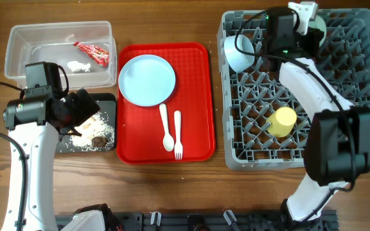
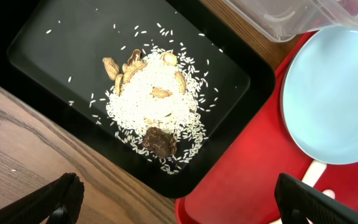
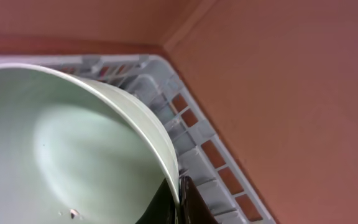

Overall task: Sort waste into correct bins and load items into the dishwasher rack
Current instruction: 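Place the green bowl in the rack beside the blue bowl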

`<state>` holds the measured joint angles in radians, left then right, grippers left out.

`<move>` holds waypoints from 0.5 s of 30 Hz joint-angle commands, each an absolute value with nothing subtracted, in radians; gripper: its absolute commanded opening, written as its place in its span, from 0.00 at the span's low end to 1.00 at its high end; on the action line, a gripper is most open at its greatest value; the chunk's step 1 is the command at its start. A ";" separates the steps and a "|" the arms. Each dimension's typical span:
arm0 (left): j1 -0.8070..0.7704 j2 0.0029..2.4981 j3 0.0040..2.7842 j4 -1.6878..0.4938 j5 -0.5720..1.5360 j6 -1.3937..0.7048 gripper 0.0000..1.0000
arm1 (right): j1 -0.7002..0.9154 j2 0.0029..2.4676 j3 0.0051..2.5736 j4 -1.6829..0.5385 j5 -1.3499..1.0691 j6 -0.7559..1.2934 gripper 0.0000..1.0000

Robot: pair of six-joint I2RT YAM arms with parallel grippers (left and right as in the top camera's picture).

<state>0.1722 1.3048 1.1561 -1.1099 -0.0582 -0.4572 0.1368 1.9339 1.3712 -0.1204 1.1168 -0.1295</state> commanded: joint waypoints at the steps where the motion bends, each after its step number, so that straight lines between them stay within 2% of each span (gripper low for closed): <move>1: 0.180 1.296 1.159 -1.107 -0.057 -0.464 1.00 | 0.155 1.990 1.380 -0.130 1.152 -0.131 0.04; 7: 0.180 1.296 1.159 -1.108 -0.057 -0.464 1.00 | 0.221 2.008 1.379 -0.179 1.098 -0.097 0.05; 9: 0.180 1.296 1.159 -1.108 -0.057 -0.463 1.00 | 0.243 2.008 1.379 -0.208 1.067 -0.075 0.17; 15: 0.180 1.296 1.159 -1.108 -0.057 -0.463 1.00 | 0.291 1.994 1.379 -0.374 0.973 0.063 0.16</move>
